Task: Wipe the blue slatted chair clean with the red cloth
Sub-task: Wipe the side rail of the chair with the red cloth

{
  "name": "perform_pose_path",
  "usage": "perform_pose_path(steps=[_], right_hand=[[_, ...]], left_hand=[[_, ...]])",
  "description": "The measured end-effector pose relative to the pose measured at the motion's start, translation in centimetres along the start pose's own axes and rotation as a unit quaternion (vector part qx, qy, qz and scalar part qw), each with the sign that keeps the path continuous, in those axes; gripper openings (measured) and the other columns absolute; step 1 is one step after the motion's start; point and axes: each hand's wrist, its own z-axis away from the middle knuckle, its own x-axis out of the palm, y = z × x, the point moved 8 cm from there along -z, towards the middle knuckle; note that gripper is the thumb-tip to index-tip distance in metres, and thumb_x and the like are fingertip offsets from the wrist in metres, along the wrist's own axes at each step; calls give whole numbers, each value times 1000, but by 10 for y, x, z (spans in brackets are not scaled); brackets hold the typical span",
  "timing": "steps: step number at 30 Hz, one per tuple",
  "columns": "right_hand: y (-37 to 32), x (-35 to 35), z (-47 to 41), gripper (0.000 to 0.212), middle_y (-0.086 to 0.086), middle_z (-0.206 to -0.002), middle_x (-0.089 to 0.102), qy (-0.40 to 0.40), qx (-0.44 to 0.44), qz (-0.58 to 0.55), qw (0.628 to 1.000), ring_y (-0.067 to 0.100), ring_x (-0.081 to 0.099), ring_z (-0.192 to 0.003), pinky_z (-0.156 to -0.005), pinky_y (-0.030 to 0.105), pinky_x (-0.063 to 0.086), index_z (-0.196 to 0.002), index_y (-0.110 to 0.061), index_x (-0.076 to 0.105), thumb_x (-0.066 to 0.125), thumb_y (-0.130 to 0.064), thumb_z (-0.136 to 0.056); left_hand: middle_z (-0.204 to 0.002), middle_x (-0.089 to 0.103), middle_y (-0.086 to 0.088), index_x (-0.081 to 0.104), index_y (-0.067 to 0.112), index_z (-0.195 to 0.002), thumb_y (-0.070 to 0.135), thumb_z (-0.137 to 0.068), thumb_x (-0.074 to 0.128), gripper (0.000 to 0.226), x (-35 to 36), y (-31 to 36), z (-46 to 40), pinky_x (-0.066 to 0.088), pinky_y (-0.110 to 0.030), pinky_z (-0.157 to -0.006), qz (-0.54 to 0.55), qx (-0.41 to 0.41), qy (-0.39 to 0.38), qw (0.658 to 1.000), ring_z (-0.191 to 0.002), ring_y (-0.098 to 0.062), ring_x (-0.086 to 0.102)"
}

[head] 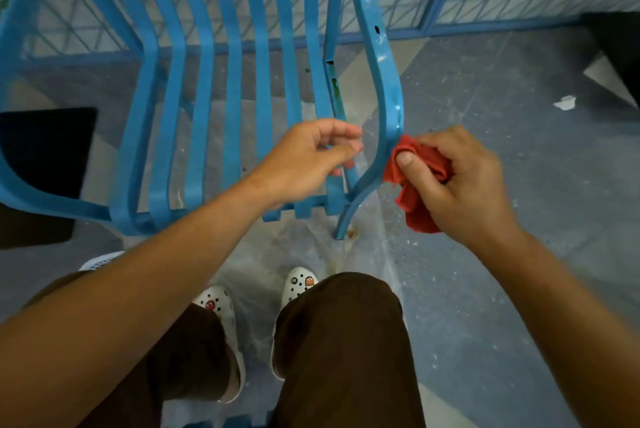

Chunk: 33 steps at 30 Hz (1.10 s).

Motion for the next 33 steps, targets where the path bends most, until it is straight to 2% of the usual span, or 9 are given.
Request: perform_pose_path(steps=[2,6,11,17,20,23,26,28,33], right_hand=[[3,-4,-17,25,-2,-88,59,24,5,3,1000,5,51,-79,-72,8,37,-99,-16,70,62,-40,-99],[13,-4,-52,25,-4,-85,67,49,50,-46,997,11,63,-77,-73,34,53,-96,-17,66,66,-42,-94],[8,4,-73,16,-14,-85,68,33,51,-90,994,0,66,-79,-77,29,55,-101,-23,67,71,-34,-91],[23,20,-45,13,-2,-82,74,44,96,-189,976,17,74,-73,-71,48,60,-97,-18,68,73,-29,-92],[26,28,-20,11,2,-92,73,38,108,-189,975,16,74,-77,-70,45,62,-100,-21,69,74,-26,-93],[24,28,-8,10,10,-96,71,41,119,-202,971,10,74,-71,-63,29,62,-99,-21,69,76,-18,-93],[12,16,-21,17,-7,-91,70,77,112,-192,972,-1,71,-75,-67,15,56,-107,-15,68,75,-13,-92],[7,11,-42,23,-11,-85,70,86,108,-198,970,1,71,-72,-67,20,57,-113,-14,65,74,-14,-92],[4,9,-86,13,-16,-85,72,95,98,-160,978,-5,68,-78,-76,19,57,-99,-22,76,71,-16,-88]], left_hand=[[-107,76,0,67,23,-111,23,-102,60,12,2,11,-24,59,-28,-79,17,7,9,1000,-88,-13,74],[-99,76,-1,66,15,-111,27,-104,56,17,2,24,-60,60,-30,-80,83,-7,15,996,-85,-19,75],[-97,75,-6,64,11,-111,21,-99,65,16,3,19,-75,60,-29,-73,140,-34,13,989,-79,-20,75],[-85,77,0,68,13,-100,28,-97,66,15,13,10,-81,57,-23,-65,173,-83,-18,981,-73,-14,73],[-94,77,-2,69,11,-106,26,-98,66,18,13,11,-80,57,-24,-65,171,-82,-26,982,-78,-15,74],[-98,78,-2,68,11,-109,26,-97,67,19,11,12,-79,58,-24,-67,160,-85,-26,983,-80,-15,75],[-97,78,-1,69,12,-110,26,-97,67,20,10,12,-79,58,-24,-68,148,-88,-29,985,-80,-14,74],[-91,78,0,69,13,-106,26,-96,68,16,10,12,-79,58,-23,-68,154,-97,-34,983,-78,-14,74],[-92,75,0,67,18,-100,27,-95,69,10,16,6,-79,53,-18,-62,195,-141,-68,968,-84,-15,73]])
